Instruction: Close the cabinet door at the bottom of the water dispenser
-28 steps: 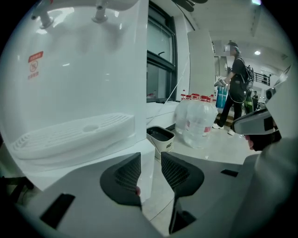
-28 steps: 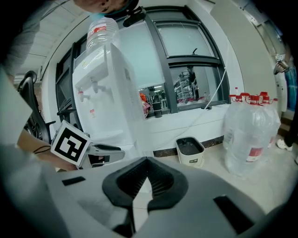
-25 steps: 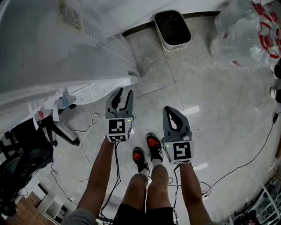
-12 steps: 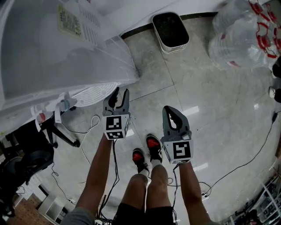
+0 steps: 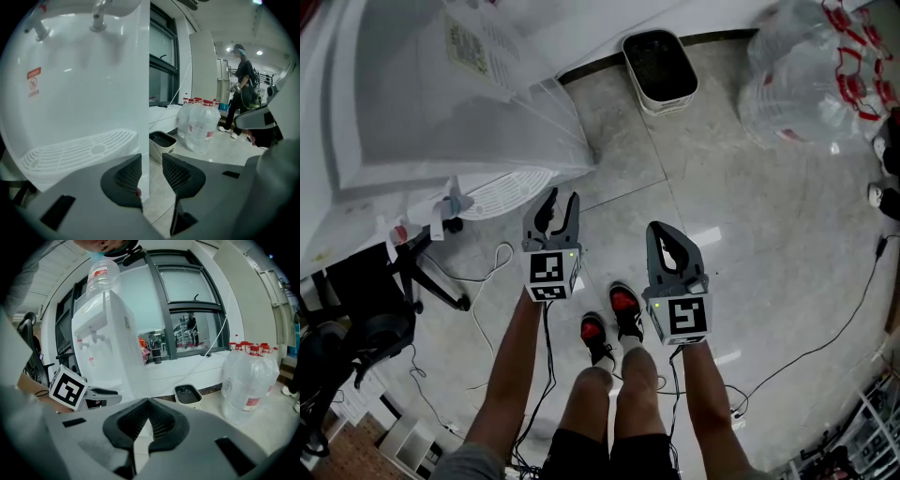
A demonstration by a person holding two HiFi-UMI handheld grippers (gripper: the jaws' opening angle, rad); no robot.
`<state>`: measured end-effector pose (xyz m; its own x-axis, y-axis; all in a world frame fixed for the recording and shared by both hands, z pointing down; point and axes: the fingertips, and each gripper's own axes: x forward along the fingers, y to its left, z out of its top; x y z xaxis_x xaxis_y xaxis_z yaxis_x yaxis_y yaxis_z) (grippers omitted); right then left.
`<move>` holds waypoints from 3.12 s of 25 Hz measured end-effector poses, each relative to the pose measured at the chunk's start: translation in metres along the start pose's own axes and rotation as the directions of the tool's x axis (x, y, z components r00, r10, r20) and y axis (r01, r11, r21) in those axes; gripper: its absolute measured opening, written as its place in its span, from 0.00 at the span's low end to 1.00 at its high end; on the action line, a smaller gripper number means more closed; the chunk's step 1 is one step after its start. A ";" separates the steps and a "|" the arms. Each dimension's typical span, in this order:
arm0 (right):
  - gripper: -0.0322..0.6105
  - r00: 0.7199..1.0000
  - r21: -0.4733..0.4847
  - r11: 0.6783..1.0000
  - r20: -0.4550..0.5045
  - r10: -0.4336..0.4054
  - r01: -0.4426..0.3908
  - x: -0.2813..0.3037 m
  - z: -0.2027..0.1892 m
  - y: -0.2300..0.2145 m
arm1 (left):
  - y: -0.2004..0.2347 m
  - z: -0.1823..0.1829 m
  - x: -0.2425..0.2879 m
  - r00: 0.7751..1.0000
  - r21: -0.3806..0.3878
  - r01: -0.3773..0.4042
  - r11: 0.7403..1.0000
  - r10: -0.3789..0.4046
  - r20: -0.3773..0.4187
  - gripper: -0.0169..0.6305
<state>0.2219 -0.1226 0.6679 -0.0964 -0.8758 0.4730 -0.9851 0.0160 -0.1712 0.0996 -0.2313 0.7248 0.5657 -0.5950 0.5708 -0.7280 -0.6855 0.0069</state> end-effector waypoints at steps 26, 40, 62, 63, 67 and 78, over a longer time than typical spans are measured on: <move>0.08 0.980 -0.119 0.988 0.160 0.117 -0.098 -0.149 0.245 0.080 | -0.020 0.225 -0.251 0.972 -0.078 -0.130 0.988 0.143 0.189 0.26; 0.08 0.933 -0.187 0.945 0.192 0.304 -0.270 -0.213 0.360 0.173 | 0.012 0.312 -0.398 0.919 -0.171 -0.280 0.945 0.315 0.237 0.17; 0.08 0.890 -0.262 0.913 0.257 0.378 -0.312 -0.276 0.410 0.222 | 0.009 0.350 -0.514 0.883 -0.175 -0.327 0.929 0.366 0.294 0.09; 0.08 0.888 -0.264 0.912 0.258 0.381 -0.315 -0.277 0.411 0.224 | 0.009 0.350 -0.515 0.881 -0.175 -0.328 0.928 0.368 0.296 0.09; 0.08 0.883 -0.283 0.905 0.259 0.392 -0.319 -0.277 0.412 0.231 | 0.013 0.351 -0.521 0.876 -0.177 -0.336 0.925 0.376 0.302 0.09; 0.08 0.885 -0.283 0.906 0.256 0.388 -0.315 -0.282 0.409 0.228 | 0.010 0.349 -0.523 0.873 -0.182 -0.341 0.922 0.383 0.303 0.09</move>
<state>0.0824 -0.0696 0.1421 -0.4309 -0.8928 0.1311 -0.9024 0.4268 -0.0596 -0.0685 -0.0734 0.1392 0.3325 -0.9088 0.2522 -0.9348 -0.3530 -0.0395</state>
